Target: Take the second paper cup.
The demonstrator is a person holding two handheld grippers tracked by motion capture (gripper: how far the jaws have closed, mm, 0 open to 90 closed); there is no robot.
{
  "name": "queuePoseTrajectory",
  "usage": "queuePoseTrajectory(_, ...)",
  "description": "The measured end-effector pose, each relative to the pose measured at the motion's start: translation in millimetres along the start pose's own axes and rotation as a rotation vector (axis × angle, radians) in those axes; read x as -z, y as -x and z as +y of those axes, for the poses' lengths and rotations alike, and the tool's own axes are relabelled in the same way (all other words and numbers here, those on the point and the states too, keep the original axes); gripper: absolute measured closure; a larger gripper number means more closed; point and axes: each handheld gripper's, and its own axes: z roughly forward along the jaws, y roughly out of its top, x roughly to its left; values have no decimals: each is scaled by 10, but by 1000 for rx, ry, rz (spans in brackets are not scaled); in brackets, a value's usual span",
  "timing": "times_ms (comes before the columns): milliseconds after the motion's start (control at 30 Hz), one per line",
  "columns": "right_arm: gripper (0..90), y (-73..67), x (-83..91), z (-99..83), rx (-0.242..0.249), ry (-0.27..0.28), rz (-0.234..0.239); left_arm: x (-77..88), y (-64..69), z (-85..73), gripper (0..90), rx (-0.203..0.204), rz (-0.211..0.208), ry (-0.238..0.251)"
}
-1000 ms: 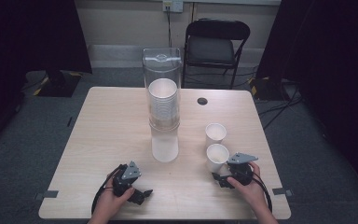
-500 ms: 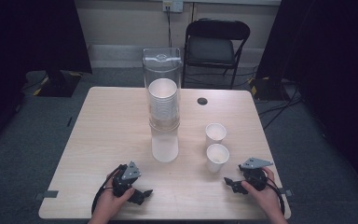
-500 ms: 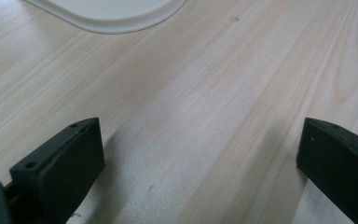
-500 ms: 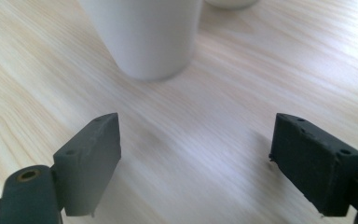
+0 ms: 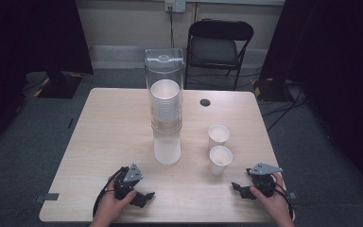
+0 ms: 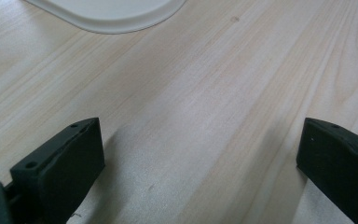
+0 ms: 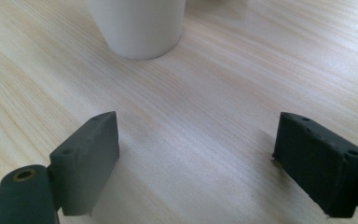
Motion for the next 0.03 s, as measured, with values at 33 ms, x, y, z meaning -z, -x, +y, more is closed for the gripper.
queuePoseTrajectory(33,136,0,1,-1,0,0,0,1,0,1,3,0,0,-2)
